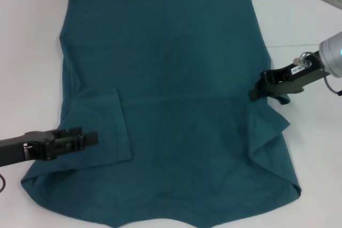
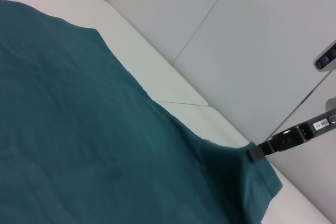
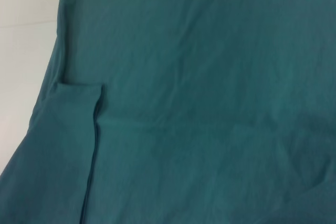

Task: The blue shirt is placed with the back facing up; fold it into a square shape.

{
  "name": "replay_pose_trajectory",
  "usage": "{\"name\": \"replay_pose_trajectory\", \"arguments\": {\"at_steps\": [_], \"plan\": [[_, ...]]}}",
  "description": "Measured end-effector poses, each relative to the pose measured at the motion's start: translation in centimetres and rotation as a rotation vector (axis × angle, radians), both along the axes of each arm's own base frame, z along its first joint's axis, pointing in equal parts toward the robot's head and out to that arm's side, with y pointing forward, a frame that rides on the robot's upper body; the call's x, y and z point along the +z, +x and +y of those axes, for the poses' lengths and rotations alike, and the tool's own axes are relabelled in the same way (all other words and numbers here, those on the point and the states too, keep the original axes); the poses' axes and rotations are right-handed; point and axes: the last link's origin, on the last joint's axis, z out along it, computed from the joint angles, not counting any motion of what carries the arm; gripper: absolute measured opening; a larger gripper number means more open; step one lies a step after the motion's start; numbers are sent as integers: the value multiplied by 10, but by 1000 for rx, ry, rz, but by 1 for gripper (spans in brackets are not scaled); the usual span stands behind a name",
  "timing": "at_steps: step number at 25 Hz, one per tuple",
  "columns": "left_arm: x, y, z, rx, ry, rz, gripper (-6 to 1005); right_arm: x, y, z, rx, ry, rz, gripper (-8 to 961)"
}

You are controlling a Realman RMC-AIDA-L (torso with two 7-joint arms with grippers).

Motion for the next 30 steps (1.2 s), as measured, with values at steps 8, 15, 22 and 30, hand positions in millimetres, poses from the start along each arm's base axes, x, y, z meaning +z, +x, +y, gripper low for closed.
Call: {"name": "replay_pose_trajectory", "arguments": {"at_steps": [8, 15, 22, 30], "plan": [[0, -1, 2, 5, 9, 5, 721, -7, 2, 4, -11, 43, 31, 73], [-1, 1, 3, 2, 8, 4, 723, -19, -3, 4, 2, 15, 35, 84], [-1, 1, 3, 3, 8, 2, 722, -26, -7, 4, 26, -12, -1, 95], [-1, 0, 2, 7, 6, 1, 721, -28, -17, 7, 43, 25, 101, 343]]}}
